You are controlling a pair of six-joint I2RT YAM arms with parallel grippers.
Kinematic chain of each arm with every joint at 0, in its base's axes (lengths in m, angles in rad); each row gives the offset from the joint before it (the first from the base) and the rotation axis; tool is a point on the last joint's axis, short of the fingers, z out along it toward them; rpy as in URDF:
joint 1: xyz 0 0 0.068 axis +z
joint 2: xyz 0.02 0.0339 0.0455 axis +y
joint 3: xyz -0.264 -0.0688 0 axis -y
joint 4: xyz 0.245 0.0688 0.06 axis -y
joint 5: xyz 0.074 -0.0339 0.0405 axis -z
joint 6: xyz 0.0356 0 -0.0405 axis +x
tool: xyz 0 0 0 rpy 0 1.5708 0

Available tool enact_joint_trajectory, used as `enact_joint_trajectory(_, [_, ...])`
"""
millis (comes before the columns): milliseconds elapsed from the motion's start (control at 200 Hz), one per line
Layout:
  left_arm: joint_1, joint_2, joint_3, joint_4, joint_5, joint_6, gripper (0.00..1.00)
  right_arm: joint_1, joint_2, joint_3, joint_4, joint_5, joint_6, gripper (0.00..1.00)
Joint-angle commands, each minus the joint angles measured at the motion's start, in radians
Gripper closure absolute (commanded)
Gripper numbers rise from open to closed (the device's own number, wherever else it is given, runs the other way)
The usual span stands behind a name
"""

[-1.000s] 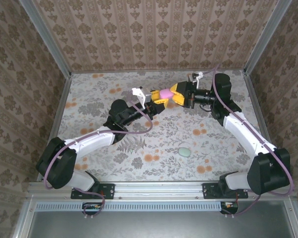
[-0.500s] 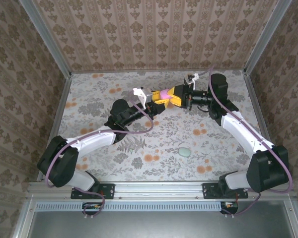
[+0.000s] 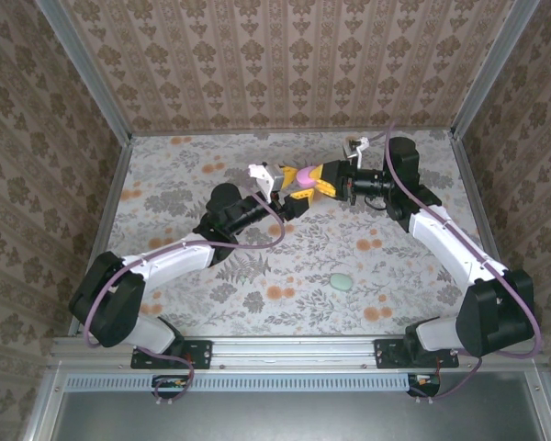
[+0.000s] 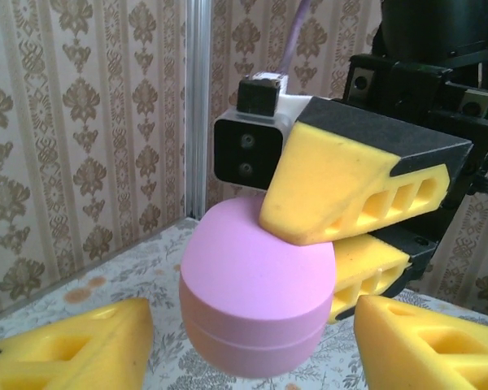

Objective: Insert the wireless bluetooth earbuds into the charging case

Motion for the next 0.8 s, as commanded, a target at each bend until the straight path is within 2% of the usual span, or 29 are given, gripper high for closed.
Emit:
enact_joint_trajectory(0, [-0.004,-0.043,0.000,-0.049,-0.032,0.035,0.28,-0.011,-0.025,-0.002,-0.033,0.069,-0.055,0.77])
enact_joint_trajectory(300, [-0.006,-0.120,-0.028,-0.174,-0.146,0.084,0.24,-0.036,-0.004,-0.088,0.005,0.272,-0.097,0.77])
enact_joint_trajectory(455, [-0.004,-0.192,-0.053,-0.256,-0.220,0.091,0.24,-0.048,0.075,-0.119,-0.024,0.360,-0.154,0.77])
enact_joint_trajectory(795, [-0.006,-0.341,-0.085,-0.430,-0.281,0.067,0.24,-0.051,0.368,-0.062,-0.022,0.352,-0.226,0.76])
